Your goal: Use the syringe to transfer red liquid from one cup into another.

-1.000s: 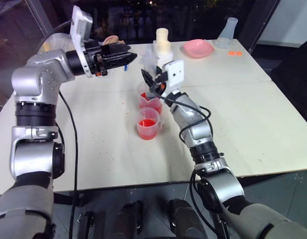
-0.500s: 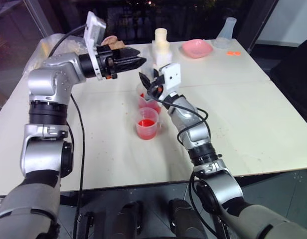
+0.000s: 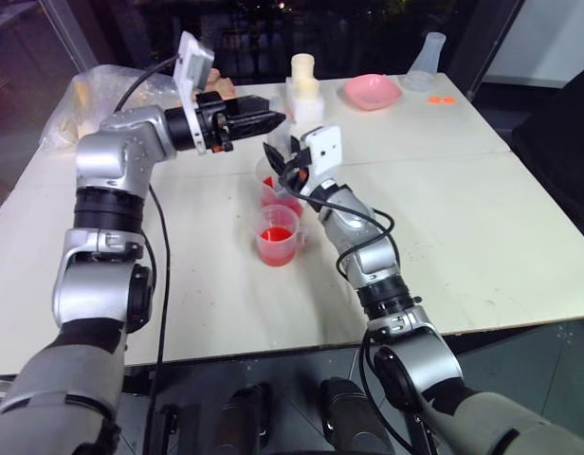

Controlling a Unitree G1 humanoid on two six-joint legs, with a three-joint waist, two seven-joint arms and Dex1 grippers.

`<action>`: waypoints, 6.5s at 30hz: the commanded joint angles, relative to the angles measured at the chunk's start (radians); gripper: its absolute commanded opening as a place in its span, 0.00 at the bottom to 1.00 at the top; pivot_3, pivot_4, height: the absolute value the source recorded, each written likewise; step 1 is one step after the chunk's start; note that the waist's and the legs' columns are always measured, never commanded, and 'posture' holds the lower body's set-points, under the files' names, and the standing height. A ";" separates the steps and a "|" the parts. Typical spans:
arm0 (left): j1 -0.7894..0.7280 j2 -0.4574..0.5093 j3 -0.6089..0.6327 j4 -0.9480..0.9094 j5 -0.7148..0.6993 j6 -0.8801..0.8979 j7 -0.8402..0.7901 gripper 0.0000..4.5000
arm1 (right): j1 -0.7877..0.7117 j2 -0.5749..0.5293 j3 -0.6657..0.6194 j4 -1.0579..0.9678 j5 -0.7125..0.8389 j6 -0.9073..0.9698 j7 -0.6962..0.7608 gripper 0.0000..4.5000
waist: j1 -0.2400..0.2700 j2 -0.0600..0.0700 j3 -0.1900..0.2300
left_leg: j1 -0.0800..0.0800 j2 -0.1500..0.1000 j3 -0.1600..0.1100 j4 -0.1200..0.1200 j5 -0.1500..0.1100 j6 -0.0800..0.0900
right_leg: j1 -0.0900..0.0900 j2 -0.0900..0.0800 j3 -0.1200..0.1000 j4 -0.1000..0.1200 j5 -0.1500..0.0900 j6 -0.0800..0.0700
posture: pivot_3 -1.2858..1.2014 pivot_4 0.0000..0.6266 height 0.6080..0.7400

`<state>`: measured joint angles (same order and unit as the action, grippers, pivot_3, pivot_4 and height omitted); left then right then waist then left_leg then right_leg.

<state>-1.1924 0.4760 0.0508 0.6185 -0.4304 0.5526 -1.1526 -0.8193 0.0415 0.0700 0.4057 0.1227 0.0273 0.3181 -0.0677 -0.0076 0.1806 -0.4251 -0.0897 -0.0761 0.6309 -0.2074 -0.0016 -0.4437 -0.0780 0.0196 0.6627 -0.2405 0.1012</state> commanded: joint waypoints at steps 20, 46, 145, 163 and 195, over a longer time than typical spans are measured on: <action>-0.061 -0.055 0.034 0.103 0.000 -0.018 -0.024 0.01 | 0.001 0.019 0.014 -0.038 -0.008 -0.035 0.000 0.30 | -0.001 0.000 0.000 | 0.000 0.000 0.000 0.000 0.000 0.000 | 0.000 0.000 0.000 0.000 0.000 0.000 | 0.52 0.24 1.00; -0.193 -0.043 0.095 0.162 -0.015 -0.055 0.023 0.01 | 0.047 0.067 0.046 0.069 -0.036 -0.077 0.013 0.30 | -0.001 0.000 0.000 | 0.000 0.000 0.000 0.000 0.000 0.000 | 0.000 0.000 0.000 0.001 0.000 0.000 | 0.52 0.24 1.00; -0.011 0.226 0.113 -0.318 -0.175 0.389 0.041 0.51 | 0.161 -0.124 0.094 -0.655 0.218 0.384 0.134 0.30 | -0.001 0.000 0.000 | 0.000 0.000 -0.001 0.000 0.001 -0.001 | 0.000 0.000 0.000 0.002 0.000 0.000 | 0.52 0.24 1.00; 0.037 0.264 0.111 -0.337 -0.231 0.426 0.000 0.51 | 0.174 -0.124 0.115 -0.609 0.185 0.340 0.154 0.30 | 0.008 0.000 0.000 | 0.000 0.000 -0.002 0.001 0.001 -0.001 | 0.000 0.000 0.000 0.001 0.000 0.000 | 0.52 0.24 1.00; 0.000 0.123 0.021 -0.209 -0.165 0.275 -0.068 0.51 | 0.180 -0.133 0.121 -0.626 0.157 0.361 0.158 0.30 | 0.023 0.000 0.000 | 0.000 0.000 -0.001 0.001 0.001 -0.001 | 0.000 0.000 0.000 0.000 0.000 0.000 | 0.52 0.24 1.00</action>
<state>-1.1708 0.6095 0.0910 0.4228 -0.5987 0.8373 -1.2183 -0.6231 -0.1008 0.1844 -0.1741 0.2760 0.4069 0.4688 -0.0446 -0.0079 0.1806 -0.4250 -0.0901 -0.0773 0.6317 -0.2068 -0.0024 -0.4433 -0.0783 0.0192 0.6628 -0.2407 0.1012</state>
